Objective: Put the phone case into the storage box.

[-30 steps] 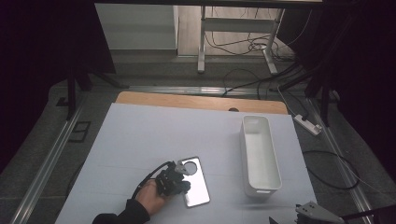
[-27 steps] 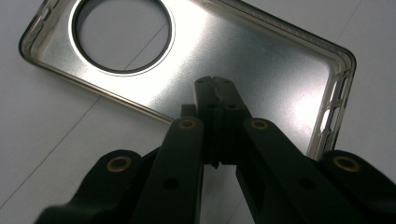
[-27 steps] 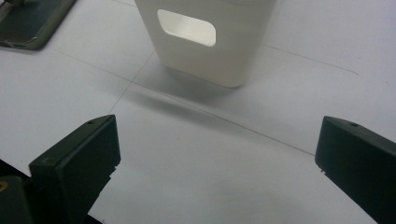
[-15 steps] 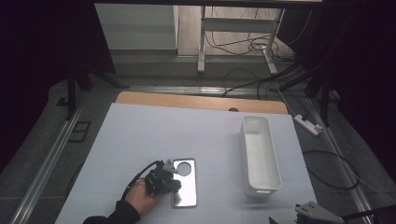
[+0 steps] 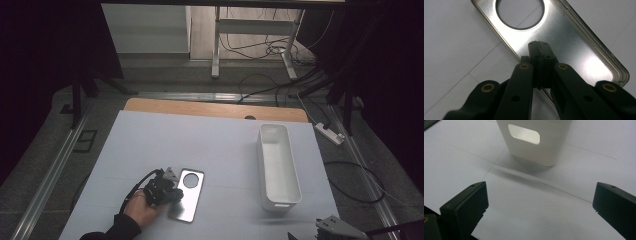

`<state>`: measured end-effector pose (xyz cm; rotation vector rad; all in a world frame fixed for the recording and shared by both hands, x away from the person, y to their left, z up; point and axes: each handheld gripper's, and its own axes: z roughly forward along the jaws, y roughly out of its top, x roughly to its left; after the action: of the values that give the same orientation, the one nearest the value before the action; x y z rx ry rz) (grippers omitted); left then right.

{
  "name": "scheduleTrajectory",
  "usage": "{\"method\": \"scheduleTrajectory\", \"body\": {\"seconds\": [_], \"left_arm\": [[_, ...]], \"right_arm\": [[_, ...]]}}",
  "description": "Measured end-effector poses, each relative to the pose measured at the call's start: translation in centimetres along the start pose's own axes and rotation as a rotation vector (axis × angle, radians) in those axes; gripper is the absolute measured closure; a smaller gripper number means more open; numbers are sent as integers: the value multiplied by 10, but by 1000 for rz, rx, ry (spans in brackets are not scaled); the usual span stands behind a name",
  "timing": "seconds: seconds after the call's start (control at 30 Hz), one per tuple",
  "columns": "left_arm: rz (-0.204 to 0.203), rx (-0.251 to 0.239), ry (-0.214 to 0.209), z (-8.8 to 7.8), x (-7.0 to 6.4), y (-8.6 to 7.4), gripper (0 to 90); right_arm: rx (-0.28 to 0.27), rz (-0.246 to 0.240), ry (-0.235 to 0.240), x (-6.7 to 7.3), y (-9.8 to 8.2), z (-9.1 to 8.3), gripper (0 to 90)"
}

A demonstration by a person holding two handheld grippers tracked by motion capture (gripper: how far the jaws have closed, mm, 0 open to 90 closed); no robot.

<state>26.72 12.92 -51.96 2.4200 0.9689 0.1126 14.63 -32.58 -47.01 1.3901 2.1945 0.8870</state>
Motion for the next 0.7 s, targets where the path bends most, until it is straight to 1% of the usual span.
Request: {"method": "scheduleTrajectory", "body": {"seconds": [0.13, 0.2, 0.3, 0.4, 0.43, 0.5, 0.53, 0.67, 0.7], "left_arm": [[-18, 2, 18, -4, 8, -5, 893], [-21, 4, 22, -5, 10, -6, 893], [-36, 9, 36, -8, 17, -10, 893], [-55, 11, 38, -11, 22, -14, 893], [-55, 11, 38, -11, 22, -14, 893], [-72, 15, 27, -13, 24, -17, 893], [-74, 17, 23, -14, 24, -18, 893], [-76, 29, 13, -17, 19, -24, 893], [-79, 32, 4, -18, 17, -27, 893]], "right_arm": [[-1, 0, -1, 0, 0, 0, 0], [0, 0, -1, 0, 0, 0, 0], [1, 0, -2, 0, 0, 0, 0], [3, 1, -2, 0, 0, 1, 0], [3, 1, -2, 0, 0, 1, 0], [3, 1, -3, 0, 0, 1, 0], [4, 1, -3, 0, 0, 1, 0], [5, 1, -3, 0, 1, 1, 0], [4, 1, -3, 0, 1, 1, 0]]}}
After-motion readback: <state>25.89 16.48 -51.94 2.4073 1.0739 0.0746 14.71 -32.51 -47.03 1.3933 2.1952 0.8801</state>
